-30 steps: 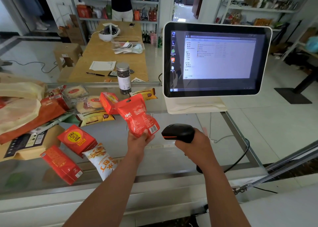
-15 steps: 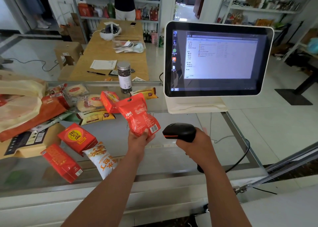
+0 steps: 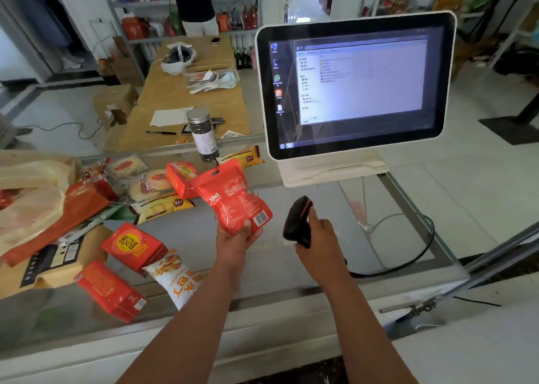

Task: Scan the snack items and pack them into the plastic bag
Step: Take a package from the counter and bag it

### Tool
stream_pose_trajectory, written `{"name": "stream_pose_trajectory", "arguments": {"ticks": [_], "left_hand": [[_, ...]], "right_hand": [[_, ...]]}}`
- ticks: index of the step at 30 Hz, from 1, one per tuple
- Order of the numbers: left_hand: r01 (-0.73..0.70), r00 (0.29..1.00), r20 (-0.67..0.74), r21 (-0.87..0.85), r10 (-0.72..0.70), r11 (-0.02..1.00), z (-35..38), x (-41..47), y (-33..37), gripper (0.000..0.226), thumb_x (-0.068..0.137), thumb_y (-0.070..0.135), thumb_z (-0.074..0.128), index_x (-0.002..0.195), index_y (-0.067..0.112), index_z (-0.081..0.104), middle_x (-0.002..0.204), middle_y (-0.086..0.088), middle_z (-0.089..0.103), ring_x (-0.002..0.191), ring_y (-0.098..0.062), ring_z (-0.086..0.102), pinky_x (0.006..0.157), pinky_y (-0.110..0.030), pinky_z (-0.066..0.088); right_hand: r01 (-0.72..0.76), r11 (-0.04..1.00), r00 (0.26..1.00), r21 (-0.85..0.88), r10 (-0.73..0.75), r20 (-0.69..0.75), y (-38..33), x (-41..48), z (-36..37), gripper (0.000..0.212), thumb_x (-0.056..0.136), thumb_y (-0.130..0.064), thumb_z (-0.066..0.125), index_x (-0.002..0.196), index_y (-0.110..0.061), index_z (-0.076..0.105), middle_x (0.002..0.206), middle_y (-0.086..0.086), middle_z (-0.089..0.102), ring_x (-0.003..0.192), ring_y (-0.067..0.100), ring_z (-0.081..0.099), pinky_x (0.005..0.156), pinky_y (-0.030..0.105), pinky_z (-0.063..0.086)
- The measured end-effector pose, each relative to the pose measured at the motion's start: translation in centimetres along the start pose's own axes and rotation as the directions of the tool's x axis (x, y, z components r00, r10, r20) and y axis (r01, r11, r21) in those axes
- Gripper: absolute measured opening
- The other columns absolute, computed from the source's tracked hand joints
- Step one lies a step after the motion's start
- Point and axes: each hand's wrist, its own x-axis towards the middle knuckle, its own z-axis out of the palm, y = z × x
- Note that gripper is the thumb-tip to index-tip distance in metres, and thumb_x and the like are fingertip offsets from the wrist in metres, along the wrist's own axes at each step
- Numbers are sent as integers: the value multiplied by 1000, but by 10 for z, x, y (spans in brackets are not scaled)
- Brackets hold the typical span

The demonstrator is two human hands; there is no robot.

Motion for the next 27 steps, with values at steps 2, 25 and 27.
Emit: {"name": "stream_pose_trajectory", "arguments": {"ticks": [2,25,27], "left_hand": [[-2,1000,-23,-32,1,999,1,1,0,57,92,6,59,143,13,35,134,-16,54,112,-25,61,72,-25,57],[-623,782,390,467,486,628,-164,-29,187,62,84,-5,54,136,28,48,135,11,53,127,4,46,102,-19,41],[-609,793,419,527,441,593,-205,-33,215,60,80,9,54,136,29,51,147,5,43,137,2,33,111,-20,32]], "right_hand": [[8,999,1000,-54,-9,-17,4,0,8,79,92,-10,58,152,-18,8,137,11,37,126,22,45,107,31,37],[131,608,990,783,-128,-66,-290,-52,145,43,85,-23,69,124,-31,51,114,-8,65,106,8,63,92,32,51],[133,540,991,831,-55,-123,-317,-58,176,26,89,-18,64,109,-33,55,107,-3,67,102,16,65,89,36,53]]}}
